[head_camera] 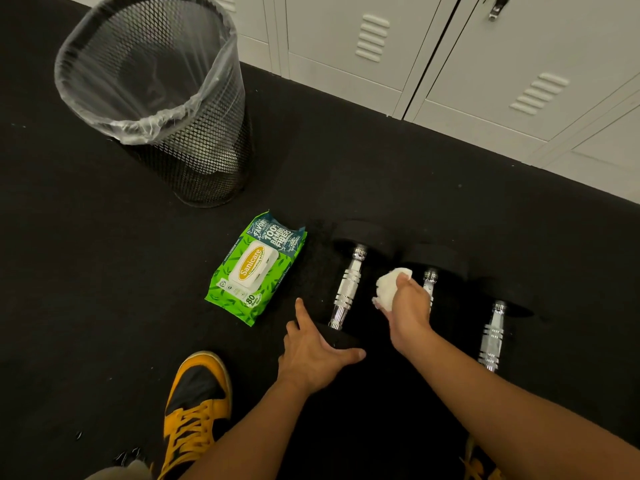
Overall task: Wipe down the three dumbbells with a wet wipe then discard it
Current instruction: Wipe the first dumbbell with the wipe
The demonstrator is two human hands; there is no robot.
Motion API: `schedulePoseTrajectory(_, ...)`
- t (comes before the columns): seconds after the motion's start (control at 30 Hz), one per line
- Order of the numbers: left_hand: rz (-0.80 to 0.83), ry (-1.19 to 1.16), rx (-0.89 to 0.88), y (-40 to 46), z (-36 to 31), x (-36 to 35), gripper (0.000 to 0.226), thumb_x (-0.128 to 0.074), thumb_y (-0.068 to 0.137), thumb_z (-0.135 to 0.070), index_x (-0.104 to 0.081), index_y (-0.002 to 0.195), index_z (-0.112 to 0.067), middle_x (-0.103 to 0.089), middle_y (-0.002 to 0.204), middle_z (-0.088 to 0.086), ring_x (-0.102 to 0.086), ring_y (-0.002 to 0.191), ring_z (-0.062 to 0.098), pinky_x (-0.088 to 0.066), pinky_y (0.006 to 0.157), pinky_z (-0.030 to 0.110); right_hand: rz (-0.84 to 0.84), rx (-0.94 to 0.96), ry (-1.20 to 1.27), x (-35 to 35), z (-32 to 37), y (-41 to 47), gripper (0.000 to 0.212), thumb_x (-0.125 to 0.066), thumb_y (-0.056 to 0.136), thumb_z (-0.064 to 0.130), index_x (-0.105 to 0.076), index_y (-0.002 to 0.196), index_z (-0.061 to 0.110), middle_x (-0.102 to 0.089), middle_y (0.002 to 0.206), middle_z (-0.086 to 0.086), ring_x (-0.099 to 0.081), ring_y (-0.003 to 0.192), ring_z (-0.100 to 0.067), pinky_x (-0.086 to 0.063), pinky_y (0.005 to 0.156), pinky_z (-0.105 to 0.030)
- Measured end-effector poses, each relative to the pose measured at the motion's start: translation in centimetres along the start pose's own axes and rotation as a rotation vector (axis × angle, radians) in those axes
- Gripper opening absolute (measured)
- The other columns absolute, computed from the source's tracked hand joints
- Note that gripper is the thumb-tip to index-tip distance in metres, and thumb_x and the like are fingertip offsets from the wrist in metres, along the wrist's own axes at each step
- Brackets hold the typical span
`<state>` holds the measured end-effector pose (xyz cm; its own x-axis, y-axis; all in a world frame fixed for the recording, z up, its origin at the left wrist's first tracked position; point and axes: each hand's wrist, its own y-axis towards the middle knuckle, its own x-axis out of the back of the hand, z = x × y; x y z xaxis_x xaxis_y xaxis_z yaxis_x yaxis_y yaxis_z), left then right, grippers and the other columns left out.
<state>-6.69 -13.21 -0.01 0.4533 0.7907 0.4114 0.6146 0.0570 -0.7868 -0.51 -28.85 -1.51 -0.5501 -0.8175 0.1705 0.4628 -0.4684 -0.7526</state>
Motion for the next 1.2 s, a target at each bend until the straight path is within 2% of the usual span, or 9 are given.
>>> schedulePoseTrajectory(0.13,-0.035,-0.002,-0.007,-0.1,0.0,-0.5,0.155,-0.084,0.038,-0.068,0.021,0.148,-0.035,-0.016,0.155,0.012,-0.025,0.141,0.031,-0.033,0.109,0.056,0.005,-0.091,0.135,-3.8,1.2,0.0,0.027,-0.046,0.102,0.03,-0.062,0.116,0.012,-0.065,0.108,-0.011,-0.063,0.099,-0.027,-0.054,0.089,-0.043)
schedulePoseTrajectory(0.23,-0.053,-0.002,-0.018,0.2,0.1,-0.7,0.155,-0.085,0.04,-0.066,0.02,0.149,-0.033,-0.014,0.156,0.013,-0.024,0.142,0.031,-0.032,0.11,0.054,-0.02,-0.111,0.019,-6.5,1.8,-0.2,0.04,-0.038,0.103,0.038,-0.06,0.115,0.007,-0.065,0.103,-0.012,-0.064,0.092,-0.028,-0.054,0.089,-0.041)
schedulePoseTrajectory(0.37,-0.047,-0.015,-0.022,0.3,0.3,-0.4,0.156,-0.086,0.041,-0.065,0.021,0.149,-0.032,-0.012,0.157,0.012,-0.022,0.142,0.03,-0.032,0.111,0.054,0.049,-0.08,-0.196,-7.0,1.7,0.4,0.035,-0.038,0.104,0.029,-0.055,0.123,0.005,-0.062,0.103,-0.009,-0.062,0.096,-0.024,-0.053,0.092,-0.041)
schedulePoseTrajectory(0.57,-0.045,0.001,-0.012,0.4,0.1,-0.5,0.156,-0.087,0.041,-0.064,0.02,0.149,-0.03,-0.009,0.158,0.014,-0.02,0.144,0.031,-0.031,0.111,0.055,0.148,-0.036,-0.359,-6.2,-0.2,0.0,0.037,-0.036,0.104,0.033,-0.054,0.125,0.009,-0.067,0.107,-0.01,-0.067,0.093,-0.022,-0.055,0.076,-0.033)
schedulePoseTrajectory(0.7,-0.038,0.0,-0.006,0.5,0.1,-0.4,0.157,-0.088,0.04,-0.063,0.02,0.149,-0.03,-0.009,0.158,0.014,-0.02,0.143,0.032,-0.03,0.111,0.056,0.204,-0.018,-0.419,-5.7,-0.8,-0.4,0.037,-0.036,0.103,0.032,-0.055,0.129,0.014,-0.067,0.11,-0.009,-0.067,0.095,-0.021,-0.057,0.081,-0.035)
schedulePoseTrajectory(0.87,-0.044,0.015,0.007,0.2,0.0,-0.4,0.156,-0.087,0.04,-0.064,0.02,0.149,-0.031,-0.01,0.158,0.013,-0.021,0.143,0.032,-0.032,0.11,0.056,0.244,-0.032,-0.436,-5.0,-1.2,-0.3,0.038,-0.038,0.102,0.03,-0.056,0.129,0.009,-0.067,0.113,-0.009,-0.065,0.1,-0.022,-0.054,0.09,-0.038)
schedulePoseTrajectory(1.0,-0.039,0.007,0.01,0.2,-0.1,-0.3,0.157,-0.086,0.037,-0.065,0.019,0.149,-0.032,-0.011,0.157,0.013,-0.022,0.143,0.032,-0.031,0.11,0.058,0.215,-0.025,-0.491,-4.0,-2.0,-0.9,0.035,-0.039,0.103,0.028,-0.06,0.119,0.005,-0.066,0.105,-0.008,-0.06,0.088,-0.017,-0.045,0.066,-0.027)
schedulePoseTrajectory(1.1,-0.04,0.016,0.01,0.2,-0.1,-0.3,0.158,-0.085,0.035,-0.066,0.019,0.149,-0.031,-0.014,0.156,0.012,-0.024,0.142,0.032,-0.033,0.109,0.058,0.211,-0.045,-0.493,-3.3,-2.8,-1.1,0.032,-0.04,0.102,0.024,-0.062,0.116,0.006,-0.065,0.098,-0.007,-0.059,0.079,-0.015,-0.043,0.062,-0.027)
schedulePoseTrajectory(1.2,-0.028,0.009,0.012,0.2,-0.1,-0.3,0.157,-0.085,0.036,-0.065,0.019,0.149,-0.032,-0.012,0.157,0.012,-0.023,0.142,0.032,-0.032,0.11,0.057,0.247,-0.04,-0.567,-2.9,-2.3,-1.0,0.031,-0.042,0.101,0.022,-0.061,0.118,0.005,-0.066,0.105,-0.01,-0.061,0.086,-0.018,-0.043,0.066,-0.027)
